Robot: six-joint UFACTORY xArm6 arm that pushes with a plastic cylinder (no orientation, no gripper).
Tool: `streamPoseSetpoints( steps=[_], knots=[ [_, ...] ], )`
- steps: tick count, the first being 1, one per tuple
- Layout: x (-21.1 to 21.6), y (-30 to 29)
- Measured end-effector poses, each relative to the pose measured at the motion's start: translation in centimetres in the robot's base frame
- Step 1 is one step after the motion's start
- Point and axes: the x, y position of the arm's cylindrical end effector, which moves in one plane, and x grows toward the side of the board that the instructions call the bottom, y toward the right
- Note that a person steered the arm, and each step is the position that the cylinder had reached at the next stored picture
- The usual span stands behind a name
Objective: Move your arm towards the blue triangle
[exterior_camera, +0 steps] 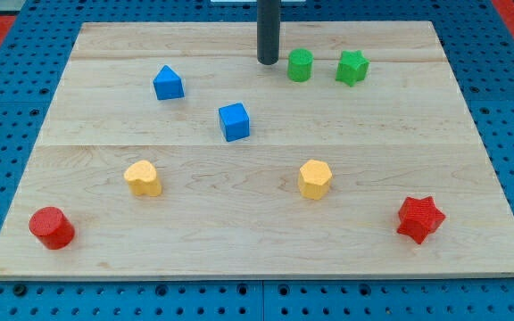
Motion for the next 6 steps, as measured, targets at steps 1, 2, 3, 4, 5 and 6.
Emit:
streamPoseSetpoints(
  steps=[1, 2, 3, 4, 5, 6],
  knots=[
    [0.1, 4.0],
    [0.1, 6.7],
    [0.0, 8.2],
    [-2.2, 5.0],
    [-2.5, -0.8],
    [-1.8, -5.9]
  ],
)
